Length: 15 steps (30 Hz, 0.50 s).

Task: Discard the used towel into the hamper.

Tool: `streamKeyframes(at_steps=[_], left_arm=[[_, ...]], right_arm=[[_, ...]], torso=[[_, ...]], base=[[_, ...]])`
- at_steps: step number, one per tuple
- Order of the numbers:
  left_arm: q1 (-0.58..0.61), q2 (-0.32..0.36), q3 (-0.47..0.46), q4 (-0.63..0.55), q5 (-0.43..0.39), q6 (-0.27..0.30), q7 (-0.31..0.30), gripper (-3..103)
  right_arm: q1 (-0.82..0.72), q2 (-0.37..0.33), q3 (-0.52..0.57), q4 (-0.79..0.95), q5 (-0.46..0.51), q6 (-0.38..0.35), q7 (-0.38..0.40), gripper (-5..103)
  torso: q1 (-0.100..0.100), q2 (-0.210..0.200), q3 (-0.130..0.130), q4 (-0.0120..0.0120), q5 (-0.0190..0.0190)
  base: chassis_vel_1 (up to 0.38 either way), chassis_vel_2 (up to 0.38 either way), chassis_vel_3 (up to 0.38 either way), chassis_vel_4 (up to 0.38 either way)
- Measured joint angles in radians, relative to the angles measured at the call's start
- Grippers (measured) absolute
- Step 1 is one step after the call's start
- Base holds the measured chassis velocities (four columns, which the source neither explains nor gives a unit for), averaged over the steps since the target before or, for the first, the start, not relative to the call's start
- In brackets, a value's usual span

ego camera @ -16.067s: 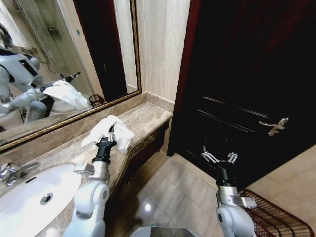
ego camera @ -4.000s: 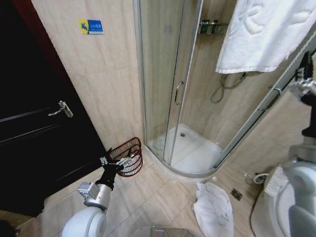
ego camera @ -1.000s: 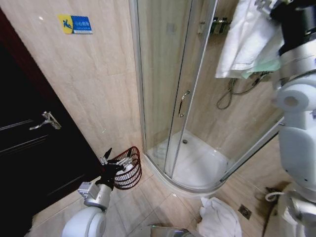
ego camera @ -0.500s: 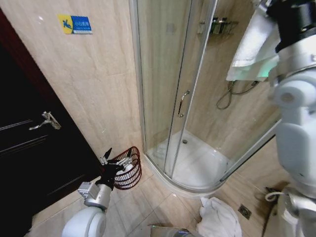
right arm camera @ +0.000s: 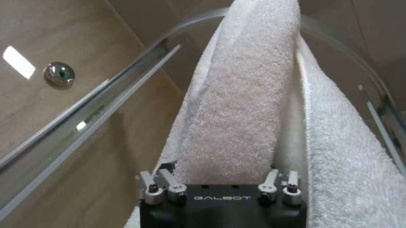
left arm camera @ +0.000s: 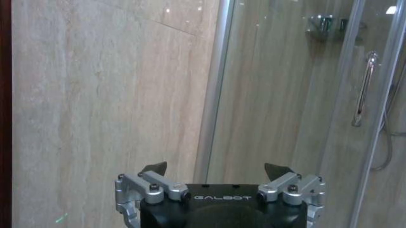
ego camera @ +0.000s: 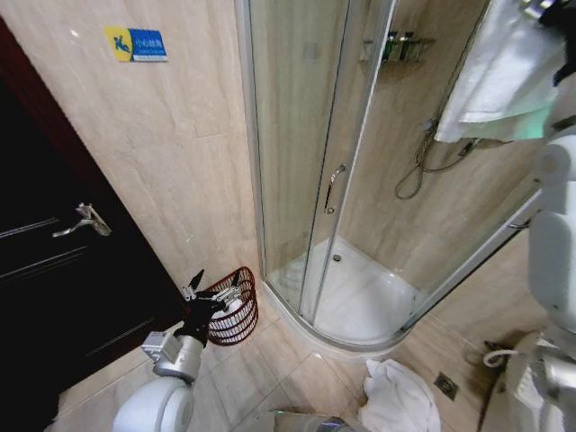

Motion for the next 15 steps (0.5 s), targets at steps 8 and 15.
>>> streamKeyframes(at_steps=[8,15], left_arm=[[0.000,0.000,0.000,0.000,0.000,0.000,0.000,100],[0.000,0.000,0.000,0.000,0.000,0.000,0.000,100]], right_arm=[[-0.061,-0.044,0.039,0.037,0.046,0.020,-0.026,50],[-0.082,-0.071,0.058,0.061,0.030,0.037,-0.043,23]], torso=[[0.000,0.000,0.000,0.0000,0.0000],[0.000,0.000,0.000,0.0001,-0.0001]], base=[[0.000,0.000,0.000,0.000],[0.000,0.000,0.000,0.000]])
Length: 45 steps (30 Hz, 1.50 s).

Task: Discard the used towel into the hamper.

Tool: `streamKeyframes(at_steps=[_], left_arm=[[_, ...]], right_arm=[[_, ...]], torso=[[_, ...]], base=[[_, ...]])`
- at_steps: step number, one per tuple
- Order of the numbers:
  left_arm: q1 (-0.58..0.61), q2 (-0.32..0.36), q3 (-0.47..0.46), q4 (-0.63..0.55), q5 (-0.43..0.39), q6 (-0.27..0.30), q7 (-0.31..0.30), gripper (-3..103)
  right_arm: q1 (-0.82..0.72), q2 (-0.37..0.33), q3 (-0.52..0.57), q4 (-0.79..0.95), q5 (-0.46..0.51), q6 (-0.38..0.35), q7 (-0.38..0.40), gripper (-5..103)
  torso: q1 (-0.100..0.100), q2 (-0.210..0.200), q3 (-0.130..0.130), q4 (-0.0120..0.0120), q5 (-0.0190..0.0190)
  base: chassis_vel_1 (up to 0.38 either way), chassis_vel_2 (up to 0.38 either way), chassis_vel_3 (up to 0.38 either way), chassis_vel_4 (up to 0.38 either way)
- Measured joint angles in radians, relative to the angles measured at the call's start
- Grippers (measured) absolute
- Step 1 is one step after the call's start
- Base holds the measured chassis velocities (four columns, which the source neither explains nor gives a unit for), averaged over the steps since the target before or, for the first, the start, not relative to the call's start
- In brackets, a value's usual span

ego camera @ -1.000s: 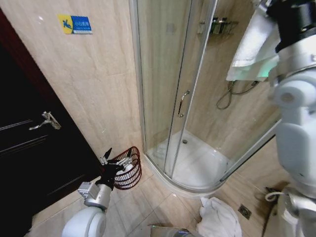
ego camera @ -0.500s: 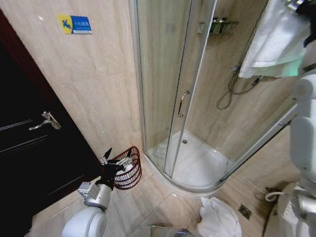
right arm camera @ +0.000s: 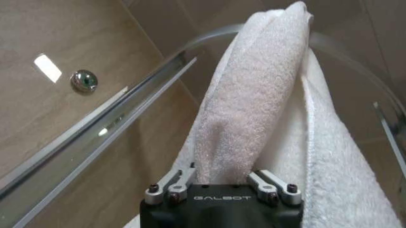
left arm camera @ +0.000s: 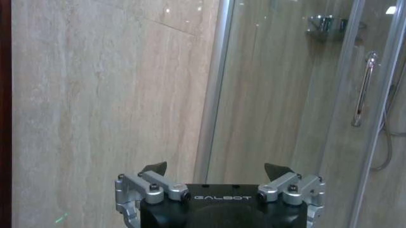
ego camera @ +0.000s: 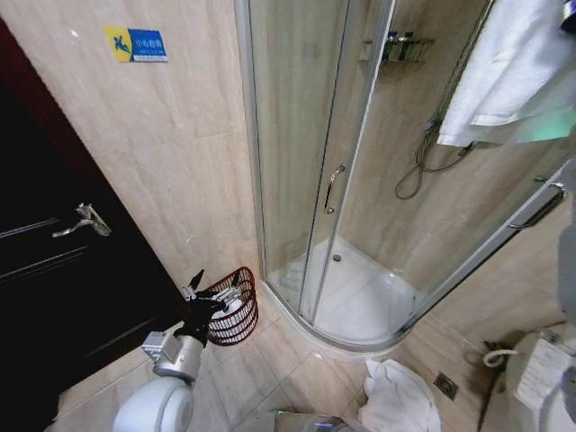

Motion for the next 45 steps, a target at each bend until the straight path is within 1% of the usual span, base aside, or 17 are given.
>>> streamKeyframes(at_steps=[2,3,6,17,20,21,25,26,29,30,32,34,37,38,40,42,45], left_arm=[[0.000,0.000,0.000,0.000,0.000,0.000,0.000,100],[0.000,0.000,0.000,0.000,0.000,0.000,0.000,100],[0.000,0.000,0.000,0.000,0.000,0.000,0.000,100],[0.000,0.000,0.000,0.000,0.000,0.000,0.000,100],[0.000,0.000,0.000,0.000,0.000,0.000,0.000,100],[0.000,0.000,0.000,0.000,0.000,0.000,0.000,100],[0.000,0.000,0.000,0.000,0.000,0.000,0.000,100],[0.000,0.000,0.000,0.000,0.000,0.000,0.000,100],[0.000,-0.001,0.000,0.000,0.000,0.000,0.000,100],[0.000,-0.001,0.000,0.000,0.000,0.000,0.000,100],[0.000,0.000,0.000,0.000,0.000,0.000,0.000,100],[0.000,0.000,0.000,0.000,0.000,0.000,0.000,100],[0.000,0.000,0.000,0.000,0.000,0.000,0.000,100],[0.000,0.000,0.000,0.000,0.000,0.000,0.000,100],[0.000,0.000,0.000,0.000,0.000,0.000,0.000,100],[0.000,0.000,0.000,0.000,0.000,0.000,0.000,100],[0.000,0.000,0.000,0.000,0.000,0.000,0.000,100]], right_arm=[[-0.003,-0.008,0.005,0.004,0.005,0.001,0.000,23],[-0.010,-0.014,0.011,0.012,0.021,0.001,-0.001,10],[-0.027,-0.019,0.018,0.029,0.065,0.001,0.001,7],[-0.102,-0.063,0.089,0.061,0.164,0.057,0.013,7],[-0.251,-0.042,0.218,0.116,0.176,0.090,0.018,7],[-0.251,-0.042,0.218,0.116,0.176,0.090,0.018,7],[-0.561,0.054,0.427,0.211,0.079,0.175,-0.020,7],[-0.561,0.054,0.427,0.211,0.079,0.175,-0.020,7],[-0.750,0.163,0.528,0.297,0.059,0.225,-0.045,7],[-0.750,0.163,0.528,0.297,0.059,0.225,-0.045,7],[-0.861,0.257,0.570,0.346,0.046,0.264,-0.062,7],[-0.896,0.290,0.574,0.359,0.041,0.278,-0.065,7],[-0.981,0.395,0.552,0.383,0.012,0.329,-0.073,7],[-1.023,0.449,0.523,0.382,-0.030,0.367,-0.078,7],[-1.041,0.477,0.509,0.380,-0.055,0.389,-0.083,7],[-1.084,0.557,0.457,0.371,-0.134,0.457,-0.090,7],[-1.104,0.595,0.425,0.366,-0.163,0.488,-0.089,7]], torso=[[0.000,0.000,0.000,0.0000,0.0000],[0.000,0.000,0.000,-0.0001,0.0000],[0.000,0.000,0.000,0.0000,0.0000],[0.000,0.000,0.000,0.0001,-0.0002],[0.000,0.000,0.000,0.0003,-0.0006],[0.000,0.000,0.000,0.0003,-0.0006],[0.000,0.000,0.000,-0.0001,-0.0002],[0.000,0.000,0.000,-0.0001,-0.0002],[0.000,0.000,0.000,-0.0002,0.0000],[0.000,0.000,0.000,-0.0002,0.0000],[0.000,0.000,0.000,-0.0002,-0.0006],[0.000,0.000,0.000,0.0000,-0.0009],[0.000,0.000,0.000,0.0000,-0.0005],[0.000,0.000,0.000,0.0000,-0.0001],[0.000,0.000,0.000,0.0000,0.0007],[0.000,0.000,0.000,-0.0002,0.0000],[0.000,0.000,0.000,0.0001,-0.0003]], base=[[0.000,0.000,0.000,0.000],[0.000,0.000,0.000,0.000],[0.000,0.000,0.000,0.000],[0.000,0.000,0.000,0.000],[0.000,0.000,0.000,0.000],[0.000,0.000,0.000,0.000],[0.000,0.000,0.000,0.000],[0.000,0.000,0.000,0.000],[0.000,0.000,0.000,0.000],[0.000,0.000,0.000,0.000],[0.000,0.000,0.000,0.000],[0.000,0.000,0.000,0.000],[0.000,0.000,0.000,0.000],[0.000,0.000,0.000,0.000],[0.000,0.000,0.000,0.000],[0.000,0.000,0.000,0.000],[0.000,0.000,0.000,0.000]])
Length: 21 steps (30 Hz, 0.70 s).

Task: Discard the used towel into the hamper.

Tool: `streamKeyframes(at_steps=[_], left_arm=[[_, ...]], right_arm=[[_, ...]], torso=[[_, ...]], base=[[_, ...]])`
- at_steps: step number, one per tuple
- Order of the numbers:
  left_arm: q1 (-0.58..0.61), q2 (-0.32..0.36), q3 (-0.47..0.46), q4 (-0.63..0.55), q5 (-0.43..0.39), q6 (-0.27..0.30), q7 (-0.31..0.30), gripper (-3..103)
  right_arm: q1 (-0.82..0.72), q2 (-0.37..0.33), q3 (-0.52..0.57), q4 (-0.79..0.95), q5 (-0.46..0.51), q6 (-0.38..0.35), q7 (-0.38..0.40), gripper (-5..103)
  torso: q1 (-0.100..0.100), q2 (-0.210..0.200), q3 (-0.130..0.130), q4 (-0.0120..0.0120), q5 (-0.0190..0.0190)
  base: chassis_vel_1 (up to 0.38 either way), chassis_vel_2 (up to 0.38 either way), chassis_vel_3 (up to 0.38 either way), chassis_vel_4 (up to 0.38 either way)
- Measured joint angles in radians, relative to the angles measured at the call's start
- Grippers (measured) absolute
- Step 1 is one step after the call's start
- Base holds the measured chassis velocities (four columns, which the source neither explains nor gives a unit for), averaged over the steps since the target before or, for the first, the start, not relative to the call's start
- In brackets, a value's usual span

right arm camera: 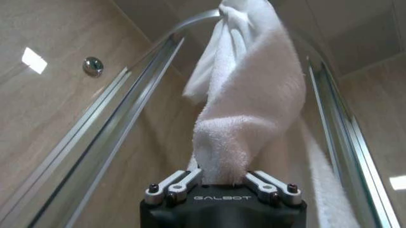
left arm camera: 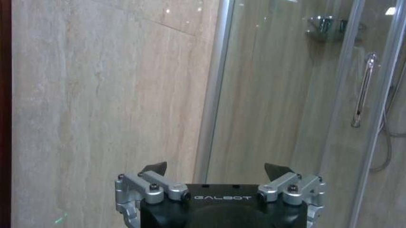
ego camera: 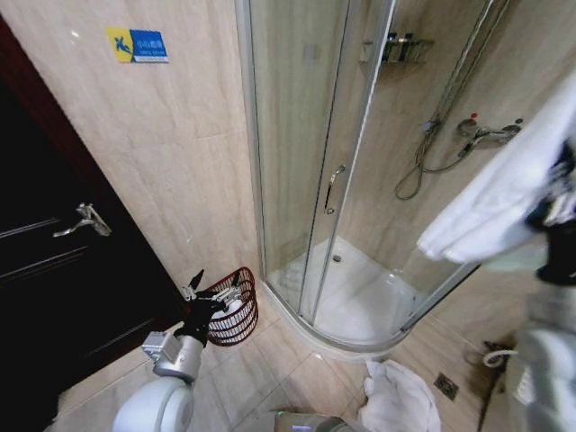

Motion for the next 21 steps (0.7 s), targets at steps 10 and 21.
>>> streamKeyframes(at_steps=[10,21], left_arm=[[0.000,0.000,0.000,0.000,0.000,0.000,0.000,100],[0.000,0.000,0.000,0.000,0.000,0.000,0.000,100]], right_arm=[[-0.044,0.149,-0.106,-0.164,-0.107,0.176,0.007,7],[-0.069,0.217,-0.204,-0.208,-0.203,0.227,0.007,7]], torso=[[0.000,0.000,0.000,-0.0004,0.0011],[0.000,0.000,0.000,-0.0001,0.0000]], base=[[0.000,0.000,0.000,0.000],[0.000,0.000,0.000,0.000]])
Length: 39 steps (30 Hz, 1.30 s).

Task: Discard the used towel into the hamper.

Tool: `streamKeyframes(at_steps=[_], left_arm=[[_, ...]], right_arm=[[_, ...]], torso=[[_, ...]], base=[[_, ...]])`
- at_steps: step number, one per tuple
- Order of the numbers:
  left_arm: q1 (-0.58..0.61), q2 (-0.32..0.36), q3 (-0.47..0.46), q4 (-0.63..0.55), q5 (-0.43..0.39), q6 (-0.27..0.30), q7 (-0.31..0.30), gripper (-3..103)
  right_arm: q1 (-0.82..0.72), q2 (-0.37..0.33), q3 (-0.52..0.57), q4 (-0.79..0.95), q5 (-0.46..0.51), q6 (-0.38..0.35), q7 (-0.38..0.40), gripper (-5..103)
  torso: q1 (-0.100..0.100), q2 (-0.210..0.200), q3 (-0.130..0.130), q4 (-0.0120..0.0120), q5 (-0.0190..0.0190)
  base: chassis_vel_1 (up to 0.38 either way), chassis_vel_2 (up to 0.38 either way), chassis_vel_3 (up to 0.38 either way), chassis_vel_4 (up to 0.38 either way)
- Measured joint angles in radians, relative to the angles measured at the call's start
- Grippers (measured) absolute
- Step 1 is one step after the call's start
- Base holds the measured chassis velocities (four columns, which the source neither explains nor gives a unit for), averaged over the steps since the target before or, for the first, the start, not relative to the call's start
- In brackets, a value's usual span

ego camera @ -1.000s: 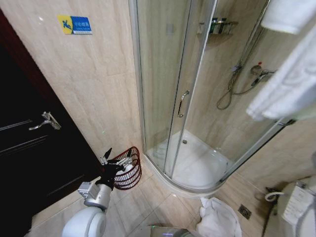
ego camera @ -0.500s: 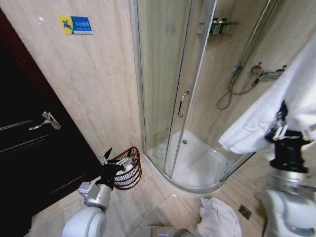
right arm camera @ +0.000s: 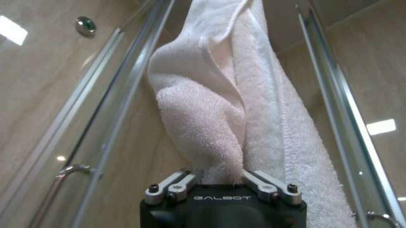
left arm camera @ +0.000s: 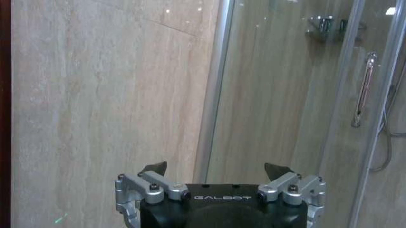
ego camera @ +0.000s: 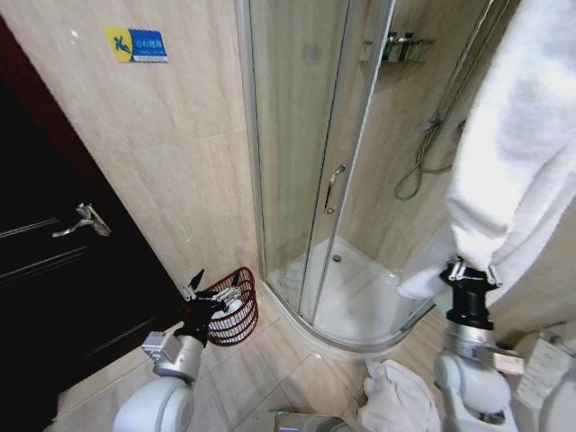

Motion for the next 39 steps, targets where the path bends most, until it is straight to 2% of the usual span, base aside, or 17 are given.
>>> streamKeyframes(at_steps=[8,24,27,30,35,37,38,39], left_arm=[[0.000,0.000,0.000,0.000,0.000,0.000,0.000,100],[0.000,0.000,0.000,0.000,0.000,0.000,0.000,100],[0.000,0.000,0.000,0.000,0.000,0.000,0.000,100],[0.000,0.000,0.000,0.000,0.000,0.000,0.000,100],[0.000,0.000,0.000,0.000,0.000,0.000,0.000,100],[0.000,0.000,0.000,0.000,0.000,0.000,0.000,100],[0.000,0.000,0.000,0.000,0.000,0.000,0.000,100],[0.000,0.000,0.000,0.000,0.000,0.000,0.000,100]], right_arm=[[-0.056,0.054,-0.036,-0.079,-0.058,0.067,-0.008,7],[-0.061,0.072,-0.043,-0.084,-0.120,0.135,0.010,7],[-0.044,0.069,-0.020,-0.049,-0.175,0.150,0.038,7],[-0.034,0.059,-0.006,-0.020,-0.191,0.152,0.043,7],[-0.009,0.031,0.016,0.062,-0.230,0.130,0.069,7],[0.007,0.019,0.025,0.104,-0.244,0.124,0.084,7],[0.019,0.009,0.032,0.140,-0.253,0.119,0.094,7],[0.028,-0.001,0.038,0.166,-0.262,0.109,0.100,7]], torso=[[0.000,0.000,0.000,-0.0003,0.0006],[0.000,0.000,0.000,0.0000,0.0004],[0.000,0.000,0.000,-0.0001,0.0005],[0.000,0.000,0.000,0.0000,0.0004],[0.000,0.000,0.000,0.0001,0.0018],[0.001,0.000,0.000,-0.0001,0.0013],[0.000,0.000,0.000,0.0002,-0.0017],[0.000,0.000,0.000,-0.0003,-0.0016]], base=[[0.000,0.000,0.000,0.000],[0.000,0.000,0.000,0.000],[0.000,0.000,0.000,0.000],[0.000,0.000,0.000,0.000],[0.000,0.000,0.000,0.000],[0.000,0.000,0.000,0.000],[0.000,0.000,0.000,0.000],[0.000,0.000,0.000,0.000]])
